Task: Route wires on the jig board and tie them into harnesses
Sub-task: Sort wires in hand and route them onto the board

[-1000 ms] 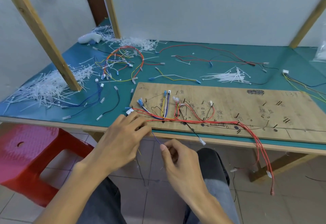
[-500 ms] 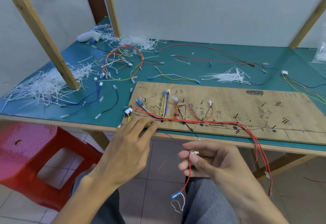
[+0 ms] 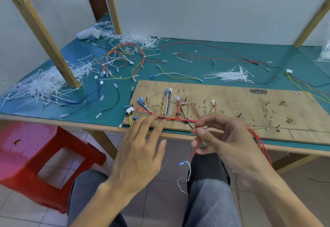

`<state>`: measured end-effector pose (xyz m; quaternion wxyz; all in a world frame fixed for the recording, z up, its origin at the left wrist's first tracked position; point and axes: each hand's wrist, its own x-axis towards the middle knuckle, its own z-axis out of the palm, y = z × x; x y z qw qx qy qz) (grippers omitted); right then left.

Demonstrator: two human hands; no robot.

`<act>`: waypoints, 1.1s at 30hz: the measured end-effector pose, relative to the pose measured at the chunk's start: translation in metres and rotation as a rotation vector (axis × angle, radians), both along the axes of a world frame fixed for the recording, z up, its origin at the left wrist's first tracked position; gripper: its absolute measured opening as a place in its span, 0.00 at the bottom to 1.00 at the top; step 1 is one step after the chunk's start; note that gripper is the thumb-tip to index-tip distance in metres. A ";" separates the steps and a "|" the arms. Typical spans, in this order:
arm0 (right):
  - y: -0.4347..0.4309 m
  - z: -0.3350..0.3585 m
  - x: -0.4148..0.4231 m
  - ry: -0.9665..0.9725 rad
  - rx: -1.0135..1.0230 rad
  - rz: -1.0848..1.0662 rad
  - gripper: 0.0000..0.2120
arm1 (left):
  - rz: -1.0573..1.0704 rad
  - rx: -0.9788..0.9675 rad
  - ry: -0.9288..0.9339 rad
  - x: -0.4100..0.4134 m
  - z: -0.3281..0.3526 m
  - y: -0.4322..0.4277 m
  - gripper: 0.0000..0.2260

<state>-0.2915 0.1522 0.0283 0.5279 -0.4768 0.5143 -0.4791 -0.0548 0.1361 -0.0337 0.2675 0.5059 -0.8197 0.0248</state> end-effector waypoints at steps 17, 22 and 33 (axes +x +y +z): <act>0.001 -0.007 -0.001 0.050 -0.059 0.063 0.07 | -0.217 0.250 0.324 -0.032 -0.011 0.029 0.08; -0.001 -0.007 -0.002 0.014 -0.029 0.088 0.07 | -0.288 0.138 0.300 -0.028 -0.003 0.018 0.05; -0.001 -0.009 -0.015 -0.043 0.038 0.050 0.06 | 0.049 0.136 -0.094 -0.008 -0.005 -0.012 0.27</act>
